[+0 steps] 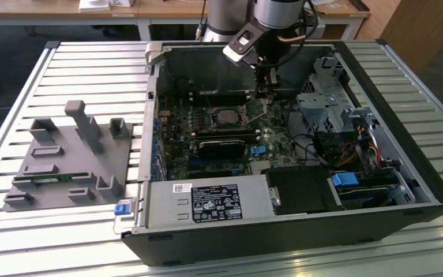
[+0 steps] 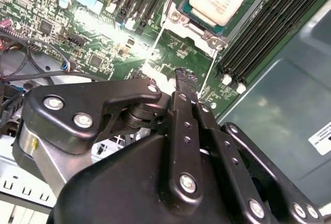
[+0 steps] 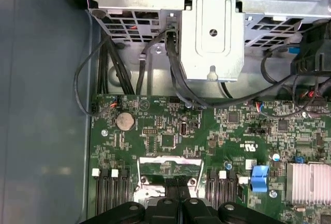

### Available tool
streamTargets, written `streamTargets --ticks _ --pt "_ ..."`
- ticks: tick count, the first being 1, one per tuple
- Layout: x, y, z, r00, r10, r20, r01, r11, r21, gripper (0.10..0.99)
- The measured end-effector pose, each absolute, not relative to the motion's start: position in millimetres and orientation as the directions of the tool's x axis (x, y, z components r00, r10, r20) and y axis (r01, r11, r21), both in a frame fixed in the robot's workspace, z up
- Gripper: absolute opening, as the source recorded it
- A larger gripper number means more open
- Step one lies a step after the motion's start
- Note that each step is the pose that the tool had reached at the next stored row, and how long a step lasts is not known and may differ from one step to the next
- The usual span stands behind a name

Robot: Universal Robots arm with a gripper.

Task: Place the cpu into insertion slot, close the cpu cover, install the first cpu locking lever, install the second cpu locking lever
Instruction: 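Close the cpu cover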

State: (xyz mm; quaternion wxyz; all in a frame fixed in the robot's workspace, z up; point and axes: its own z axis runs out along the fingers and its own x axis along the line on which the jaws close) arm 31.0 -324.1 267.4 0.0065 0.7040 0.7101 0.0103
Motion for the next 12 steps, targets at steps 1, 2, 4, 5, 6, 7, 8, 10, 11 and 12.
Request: streamTargets --ticks 1,2,4,5,6,7,8,10,11,12 --pt "32.0 -324.1 267.2 -0.008 1.000 0.005 1.000 0.008 0.024 0.106" --pt "32.8 -324.1 267.0 -0.009 1.000 0.005 1.000 0.008 0.024 0.106" --pt "34.0 -324.1 266.8 -0.008 1.000 0.005 1.000 0.008 0.024 0.106" --pt "34.7 -324.1 266.7 -0.008 1.000 0.005 1.000 0.008 0.024 0.106" --pt "35.4 -324.1 266.6 -0.009 1.000 0.005 1.000 0.008 0.024 0.106" --pt "36.2 -324.1 266.6 -0.009 1.000 0.005 1.000 0.008 0.024 0.106" --pt "36.9 -324.1 266.5 -0.009 1.000 0.005 1.000 0.008 0.024 0.106" --pt "38.6 -324.1 266.3 -0.009 1.000 0.005 1.000 0.008 0.024 0.106" --pt "39.4 -324.1 266.2 -0.009 1.000 0.006 1.000 0.008 0.024 0.106" --pt "40.4 -324.0 266.1 -0.009 1.000 0.005 1.000 0.008 0.024 0.106"
